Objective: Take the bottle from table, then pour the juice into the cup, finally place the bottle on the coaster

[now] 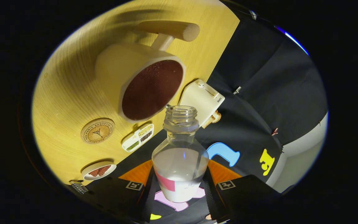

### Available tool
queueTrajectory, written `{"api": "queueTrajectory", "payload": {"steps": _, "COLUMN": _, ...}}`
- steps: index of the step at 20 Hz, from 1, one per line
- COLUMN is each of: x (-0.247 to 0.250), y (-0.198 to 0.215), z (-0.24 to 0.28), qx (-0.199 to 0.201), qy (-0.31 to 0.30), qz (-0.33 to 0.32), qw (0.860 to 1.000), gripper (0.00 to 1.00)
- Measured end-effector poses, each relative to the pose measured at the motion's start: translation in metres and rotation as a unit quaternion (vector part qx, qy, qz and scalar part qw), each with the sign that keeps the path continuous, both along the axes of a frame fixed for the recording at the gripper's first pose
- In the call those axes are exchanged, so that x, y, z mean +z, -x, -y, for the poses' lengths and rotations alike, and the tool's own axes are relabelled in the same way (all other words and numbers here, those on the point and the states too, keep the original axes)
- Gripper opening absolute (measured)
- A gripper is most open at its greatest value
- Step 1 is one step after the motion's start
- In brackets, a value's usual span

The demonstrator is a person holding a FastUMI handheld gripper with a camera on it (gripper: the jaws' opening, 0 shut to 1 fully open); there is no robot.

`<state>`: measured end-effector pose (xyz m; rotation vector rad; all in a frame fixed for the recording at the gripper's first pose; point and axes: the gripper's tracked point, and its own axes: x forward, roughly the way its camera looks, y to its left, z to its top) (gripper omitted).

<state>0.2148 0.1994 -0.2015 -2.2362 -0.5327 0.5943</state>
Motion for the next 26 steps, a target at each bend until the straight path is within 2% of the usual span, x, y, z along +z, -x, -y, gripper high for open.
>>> {"api": "queueTrajectory", "payload": {"steps": 5, "x": 0.003, "y": -0.002, "z": 0.002, "qx": -0.004, "qy": -0.04, "qz": -0.01, "qw": 0.999, "gripper": 0.71}}
{"api": "queueTrajectory", "payload": {"steps": 9, "x": 0.01, "y": 0.001, "z": 0.014, "qx": -0.032, "qy": -0.111, "qz": -0.037, "qw": 0.993, "gripper": 0.71}}
{"api": "queueTrajectory", "payload": {"steps": 12, "x": 0.024, "y": 0.004, "z": 0.024, "qx": -0.053, "qy": -0.183, "qz": -0.058, "qw": 0.98, "gripper": 0.71}}
{"api": "queueTrajectory", "payload": {"steps": 14, "x": 0.038, "y": 0.006, "z": 0.034, "qx": -0.074, "qy": -0.247, "qz": -0.074, "qw": 0.963, "gripper": 0.71}}
{"api": "queueTrajectory", "payload": {"steps": 17, "x": 0.058, "y": 0.006, "z": 0.048, "qx": -0.118, "qy": -0.339, "qz": -0.103, "qw": 0.928, "gripper": 0.72}}
{"api": "queueTrajectory", "payload": {"steps": 22, "x": 0.086, "y": 0.002, "z": 0.077, "qx": -0.187, "qy": -0.474, "qz": -0.171, "qw": 0.843, "gripper": 0.72}}
{"api": "queueTrajectory", "payload": {"steps": 24, "x": 0.088, "y": -0.003, "z": 0.087, "qx": -0.213, "qy": -0.525, "qz": -0.208, "qw": 0.797, "gripper": 0.72}}
{"api": "queueTrajectory", "payload": {"steps": 26, "x": 0.082, "y": -0.009, "z": 0.091, "qx": -0.234, "qy": -0.577, "qz": -0.257, "qw": 0.739, "gripper": 0.72}}
